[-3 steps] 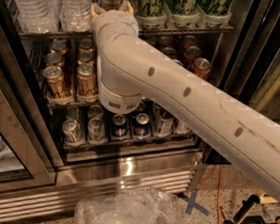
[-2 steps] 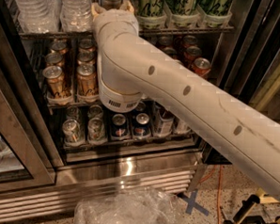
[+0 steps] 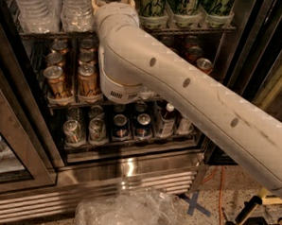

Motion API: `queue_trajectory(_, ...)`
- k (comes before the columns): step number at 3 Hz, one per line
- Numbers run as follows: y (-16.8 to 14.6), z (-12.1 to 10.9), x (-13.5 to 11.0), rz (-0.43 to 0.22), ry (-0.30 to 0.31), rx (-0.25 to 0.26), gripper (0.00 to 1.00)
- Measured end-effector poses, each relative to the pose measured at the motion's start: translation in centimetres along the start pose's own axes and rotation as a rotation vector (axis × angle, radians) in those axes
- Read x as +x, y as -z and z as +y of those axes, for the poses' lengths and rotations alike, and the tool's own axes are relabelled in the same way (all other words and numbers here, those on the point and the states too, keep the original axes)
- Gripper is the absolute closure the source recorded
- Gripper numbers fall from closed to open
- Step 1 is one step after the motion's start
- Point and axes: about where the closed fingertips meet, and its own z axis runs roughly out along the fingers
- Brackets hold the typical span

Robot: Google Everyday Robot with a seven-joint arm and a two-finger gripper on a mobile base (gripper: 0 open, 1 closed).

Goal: Pick redbull can from top shelf of fridge

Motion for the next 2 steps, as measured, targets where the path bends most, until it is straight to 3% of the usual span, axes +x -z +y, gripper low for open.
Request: queue_trajectory(2,-1.53,-0.37,-1.16,-0.026,0.004,-0.001,0.39)
